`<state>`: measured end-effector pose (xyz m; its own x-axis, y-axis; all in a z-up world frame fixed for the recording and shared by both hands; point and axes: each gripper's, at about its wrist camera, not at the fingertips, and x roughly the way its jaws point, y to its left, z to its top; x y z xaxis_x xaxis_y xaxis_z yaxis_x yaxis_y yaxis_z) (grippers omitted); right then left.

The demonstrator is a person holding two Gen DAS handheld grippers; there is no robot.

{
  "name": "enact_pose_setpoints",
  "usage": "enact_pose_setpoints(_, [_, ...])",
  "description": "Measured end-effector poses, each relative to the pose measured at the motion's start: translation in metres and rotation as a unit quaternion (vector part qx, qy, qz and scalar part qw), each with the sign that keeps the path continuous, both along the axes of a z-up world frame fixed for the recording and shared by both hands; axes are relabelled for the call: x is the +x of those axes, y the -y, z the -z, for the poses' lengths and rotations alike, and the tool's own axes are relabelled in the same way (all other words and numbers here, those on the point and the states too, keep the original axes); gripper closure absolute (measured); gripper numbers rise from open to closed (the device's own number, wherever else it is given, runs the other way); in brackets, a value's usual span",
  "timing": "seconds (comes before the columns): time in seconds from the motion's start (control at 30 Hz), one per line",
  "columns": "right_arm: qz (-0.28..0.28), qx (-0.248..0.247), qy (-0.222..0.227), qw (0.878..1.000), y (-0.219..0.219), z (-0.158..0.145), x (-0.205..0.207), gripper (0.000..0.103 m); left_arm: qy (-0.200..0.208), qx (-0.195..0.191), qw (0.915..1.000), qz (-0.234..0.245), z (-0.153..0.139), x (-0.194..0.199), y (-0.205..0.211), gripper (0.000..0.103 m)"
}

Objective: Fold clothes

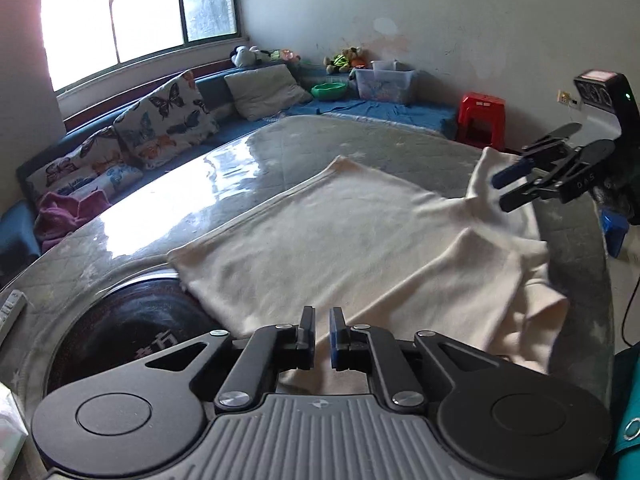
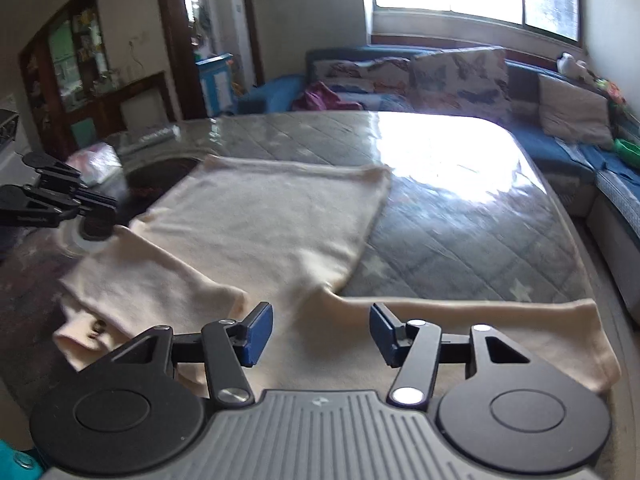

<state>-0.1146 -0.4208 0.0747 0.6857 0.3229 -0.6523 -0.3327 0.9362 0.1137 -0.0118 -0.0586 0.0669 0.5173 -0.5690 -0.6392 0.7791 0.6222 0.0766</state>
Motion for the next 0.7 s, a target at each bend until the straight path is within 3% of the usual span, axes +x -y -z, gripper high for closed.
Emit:
enact_pose_setpoints(0.1, [-0.036,0.002,0.006,0.999,-0.016,-0.002,0.004,0.065,-0.003,0.010,0.9999,0.003,0.008,-0.011,0.012,0.094])
enact_pose_setpoints(0.23, [-0.098,-0.012,0.010,0.995,-0.049,0.004,0.016,0.076,-0.016,0.017,0.9993,-0.027,0.024,-0.011,0.015,0.094])
enact_pose_setpoints(0.47, [-0.121,-0.043,-0.004,0.992,-0.067,0.021,0.022,0.079,-0.028,0.012,0.9979,-0.057,0.032,-0.014,0.009,0.093])
enact_pose_setpoints(0.7, [-0.144,-0.046,0.009,0.988,-0.060,0.009,-0.009,0.079,-0.018,-0.015,0.9983,-0.054,0.019,-0.035,0.019,0.089])
